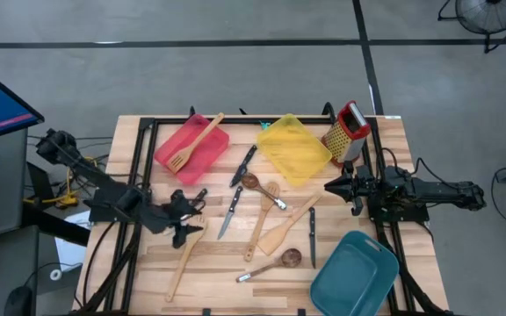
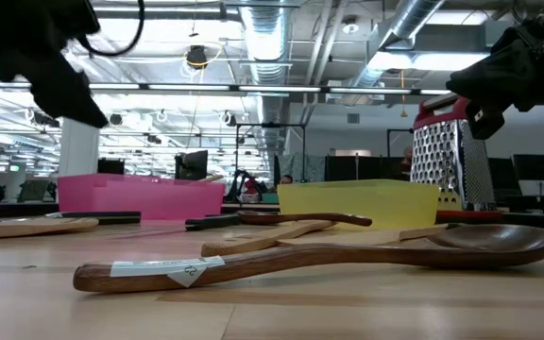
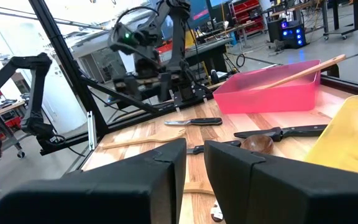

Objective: Pick & Place Kitchen Items
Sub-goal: Put the left black knife into the yellow bin

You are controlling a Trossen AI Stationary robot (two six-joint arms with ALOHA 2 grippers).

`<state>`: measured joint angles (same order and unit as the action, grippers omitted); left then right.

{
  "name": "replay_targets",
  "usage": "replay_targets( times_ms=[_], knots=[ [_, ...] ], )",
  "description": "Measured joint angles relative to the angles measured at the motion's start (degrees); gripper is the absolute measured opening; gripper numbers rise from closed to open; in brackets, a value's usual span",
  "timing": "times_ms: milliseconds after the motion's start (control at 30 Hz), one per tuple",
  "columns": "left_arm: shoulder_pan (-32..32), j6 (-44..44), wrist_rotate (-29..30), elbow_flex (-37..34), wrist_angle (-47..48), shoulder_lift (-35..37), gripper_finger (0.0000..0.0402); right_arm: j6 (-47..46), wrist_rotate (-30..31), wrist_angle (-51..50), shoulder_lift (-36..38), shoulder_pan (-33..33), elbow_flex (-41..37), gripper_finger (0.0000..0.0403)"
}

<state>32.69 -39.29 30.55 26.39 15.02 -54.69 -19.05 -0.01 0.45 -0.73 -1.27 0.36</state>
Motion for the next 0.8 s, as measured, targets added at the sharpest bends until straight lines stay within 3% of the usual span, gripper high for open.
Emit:
replay_targets(
  times_ms=[233, 467, 800],
  knots=[
    [-2.6, -1.9, 10.1, 0.0, 1.1, -10.0, 0.0246, 0.0, 0.0, 0.0, 0.0, 0.0, 0.0, 0.0072],
    [-8.4, -9.5, 6.9, -0.8, 3.9, -18.1, 0.0246, 0.0, 0.0, 0.0, 0.0, 0.0, 0.0, 0.0072],
    [-11.5, -11.2, 6.7, -4.7, 3.3, -13.5, 0.0246, 0.0, 0.0, 0.0, 0.0, 0.0, 0.0, 0.0072]
  ],
)
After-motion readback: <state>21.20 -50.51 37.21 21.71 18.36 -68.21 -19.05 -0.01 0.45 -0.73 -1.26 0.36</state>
